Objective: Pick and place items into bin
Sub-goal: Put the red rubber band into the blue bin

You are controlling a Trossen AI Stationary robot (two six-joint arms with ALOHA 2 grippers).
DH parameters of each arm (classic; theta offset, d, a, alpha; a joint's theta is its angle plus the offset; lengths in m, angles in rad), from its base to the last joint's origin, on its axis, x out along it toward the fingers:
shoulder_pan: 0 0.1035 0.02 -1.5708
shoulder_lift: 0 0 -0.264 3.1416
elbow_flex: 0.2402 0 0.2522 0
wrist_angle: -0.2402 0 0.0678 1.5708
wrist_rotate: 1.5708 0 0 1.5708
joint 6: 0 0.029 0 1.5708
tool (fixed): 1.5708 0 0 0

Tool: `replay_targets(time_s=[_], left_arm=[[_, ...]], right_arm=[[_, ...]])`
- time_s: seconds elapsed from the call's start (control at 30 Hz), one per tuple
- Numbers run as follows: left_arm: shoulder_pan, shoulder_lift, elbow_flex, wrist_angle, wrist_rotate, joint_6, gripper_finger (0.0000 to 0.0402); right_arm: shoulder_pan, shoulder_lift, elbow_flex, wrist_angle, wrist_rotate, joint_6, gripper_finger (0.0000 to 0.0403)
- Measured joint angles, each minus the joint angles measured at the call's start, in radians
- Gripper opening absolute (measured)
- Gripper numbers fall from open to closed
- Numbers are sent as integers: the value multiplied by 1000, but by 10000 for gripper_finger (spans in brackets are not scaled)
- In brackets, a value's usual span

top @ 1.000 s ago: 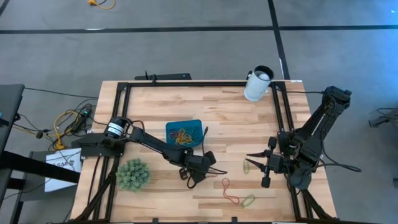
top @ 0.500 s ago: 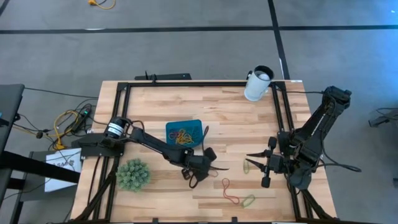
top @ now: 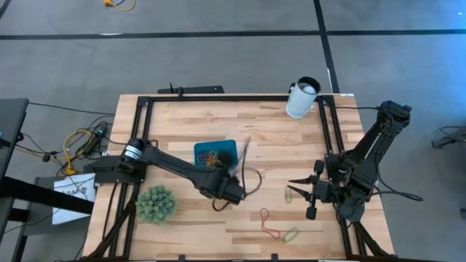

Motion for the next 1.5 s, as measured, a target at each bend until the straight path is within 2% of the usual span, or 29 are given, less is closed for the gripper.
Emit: replay_targets(time_s=[0.07, 0.13, 0.17, 0.3, 0.4, 0.5, 0.6, 0.73, 0.8, 0.93, 1.2, 1.3, 1.43, 1.5], left_arm=[[1, 0, 74, -162, -31, -134, 0], [7, -8, 113, -206, -88, -212, 0], [9, -23, 115, -195, -105, -218, 0], [46, -91, 116, -199, -51, -161, 0], [97, -119, 99, -192, -58, -191, 0], [157, -173, 74, -203, -11, -176, 0], [218, -202, 3, -191, 8, -193, 0], [286, -252, -137, -103, 119, -150, 0], [307, -272, -230, -5, 181, -105, 0], [335, -307, -396, 206, 241, -14, 0], [337, -314, -502, 328, 360, -15, 0], [316, -314, -474, 319, 338, 24, 0], [293, -319, -367, 200, 195, 25, 0], [288, -327, -304, 133, 154, 1, 0]], right_arm=[[0, 0, 0, 0, 0, 0, 67], [0, 0, 0, 0, 0, 0, 67], [0, 0, 0, 0, 0, 0, 67], [0, 0, 0, 1, -1, 0, 67], [0, 1, 0, 2, -1, 1, 67], [0, 2, 0, 2, -2, 1, 67], [0, 2, 0, 1, -2, 1, 67], [0, 2, 0, 1, -2, 1, 67], [0, 2, 0, 1, -2, 1, 67], [0, 2, 0, 0, -1, 1, 67], [-15, 2, 0, -1, 1, 1, 67], [-33, 2, 0, -2, -1, 1, 67], [-62, 2, 0, -5, -34, 1, 67], [-74, 2, 0, -5, -57, 1, 67]])
